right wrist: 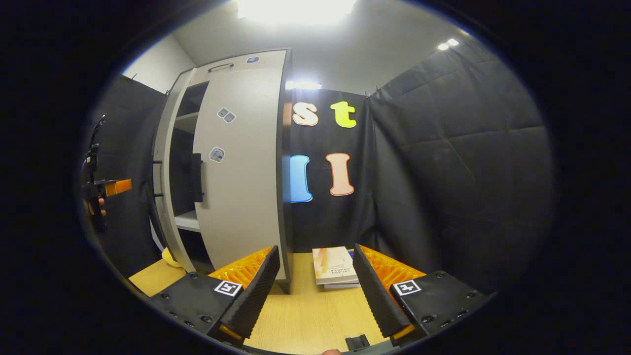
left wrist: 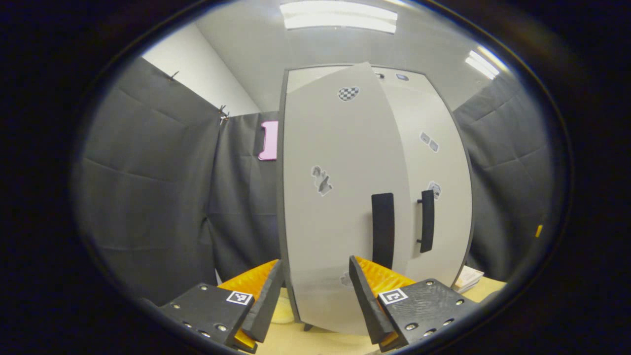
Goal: Grasp the bottle in the cabinet with the left hand and place it on the coaster, then close the right door with the right hand and the left door with the left hand.
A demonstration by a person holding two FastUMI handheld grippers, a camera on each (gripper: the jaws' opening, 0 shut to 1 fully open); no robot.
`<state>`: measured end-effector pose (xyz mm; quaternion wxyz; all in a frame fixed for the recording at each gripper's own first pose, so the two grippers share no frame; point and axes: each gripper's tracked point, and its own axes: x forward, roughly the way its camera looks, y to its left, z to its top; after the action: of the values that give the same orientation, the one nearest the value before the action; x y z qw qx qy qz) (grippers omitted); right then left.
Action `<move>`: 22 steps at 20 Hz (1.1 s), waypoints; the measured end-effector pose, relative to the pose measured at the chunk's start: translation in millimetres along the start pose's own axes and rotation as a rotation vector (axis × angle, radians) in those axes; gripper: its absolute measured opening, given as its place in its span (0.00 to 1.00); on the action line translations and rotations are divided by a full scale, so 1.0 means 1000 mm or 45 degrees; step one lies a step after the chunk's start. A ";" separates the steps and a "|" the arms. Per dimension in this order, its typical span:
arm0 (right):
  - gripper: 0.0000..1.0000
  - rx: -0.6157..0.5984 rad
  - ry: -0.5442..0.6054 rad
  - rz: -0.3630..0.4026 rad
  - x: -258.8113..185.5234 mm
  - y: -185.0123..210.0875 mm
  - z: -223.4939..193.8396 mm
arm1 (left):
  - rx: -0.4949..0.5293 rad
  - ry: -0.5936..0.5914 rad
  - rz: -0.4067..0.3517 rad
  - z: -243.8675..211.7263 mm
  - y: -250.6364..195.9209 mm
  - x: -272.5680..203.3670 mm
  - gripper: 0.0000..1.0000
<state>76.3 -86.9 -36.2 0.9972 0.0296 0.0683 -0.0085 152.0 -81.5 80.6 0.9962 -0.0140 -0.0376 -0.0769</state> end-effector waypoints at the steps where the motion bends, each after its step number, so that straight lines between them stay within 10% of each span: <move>1: 0.95 0.000 -0.016 0.015 0.000 0.005 0.005 | 0.005 0.006 0.007 0.001 0.005 -0.012 0.77; 22: 0.95 0.024 -0.114 0.090 -0.067 0.065 0.045 | 0.079 0.017 0.063 0.003 0.080 -0.143 0.77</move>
<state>17.2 -23.5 20.8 0.9986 0.0411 0.0225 0.0247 23.7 19.2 70.9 0.9980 0.0163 -0.0330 -0.0512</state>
